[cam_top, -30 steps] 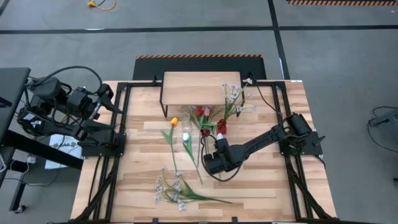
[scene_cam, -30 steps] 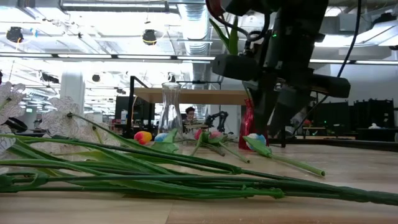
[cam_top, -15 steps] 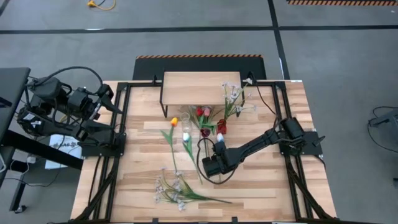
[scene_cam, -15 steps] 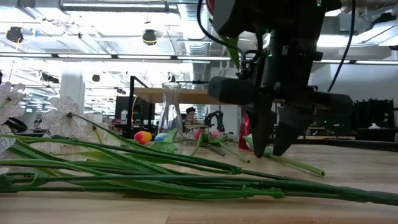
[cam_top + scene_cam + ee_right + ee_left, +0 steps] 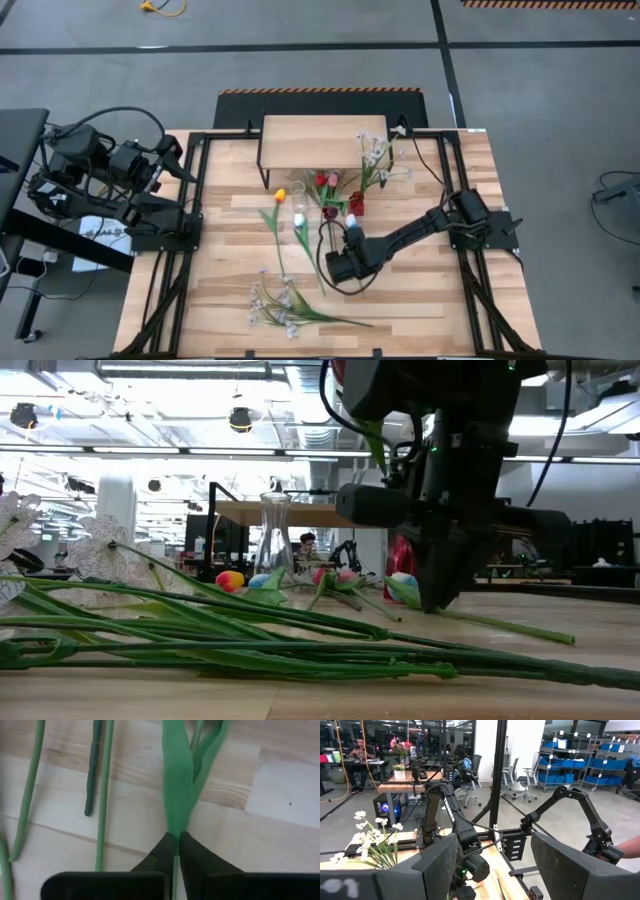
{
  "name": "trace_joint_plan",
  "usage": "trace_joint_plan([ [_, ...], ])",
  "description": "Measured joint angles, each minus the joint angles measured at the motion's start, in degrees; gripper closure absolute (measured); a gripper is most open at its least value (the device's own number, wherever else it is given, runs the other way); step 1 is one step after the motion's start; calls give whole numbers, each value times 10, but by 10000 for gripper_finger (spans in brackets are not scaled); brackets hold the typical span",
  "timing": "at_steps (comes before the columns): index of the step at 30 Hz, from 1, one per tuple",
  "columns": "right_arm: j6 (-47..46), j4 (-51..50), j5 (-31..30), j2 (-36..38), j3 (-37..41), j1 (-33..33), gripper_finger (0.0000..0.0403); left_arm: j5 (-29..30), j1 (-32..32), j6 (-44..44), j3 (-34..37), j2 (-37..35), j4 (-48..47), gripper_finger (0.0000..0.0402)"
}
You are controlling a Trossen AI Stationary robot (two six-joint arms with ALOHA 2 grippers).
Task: Pick and place flowers into a vace then onto a shelf
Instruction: Put the right blue flower into the red vase
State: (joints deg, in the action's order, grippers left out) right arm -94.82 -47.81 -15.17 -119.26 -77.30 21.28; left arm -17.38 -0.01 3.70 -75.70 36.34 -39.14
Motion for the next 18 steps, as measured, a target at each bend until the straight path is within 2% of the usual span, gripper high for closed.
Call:
trace_joint_plan([
  [4,4,-12,15,23,2,7,397,0,0,0,0,0,0,156],
  [10,30,-92,93,81,3,46,400,2,0,0,0,0,0,156],
  [14,38,-125,104,113,4,85,401,2,0,0,0,0,0,156],
  [18,39,-115,99,148,3,132,402,7,0,0,0,0,0,156],
])
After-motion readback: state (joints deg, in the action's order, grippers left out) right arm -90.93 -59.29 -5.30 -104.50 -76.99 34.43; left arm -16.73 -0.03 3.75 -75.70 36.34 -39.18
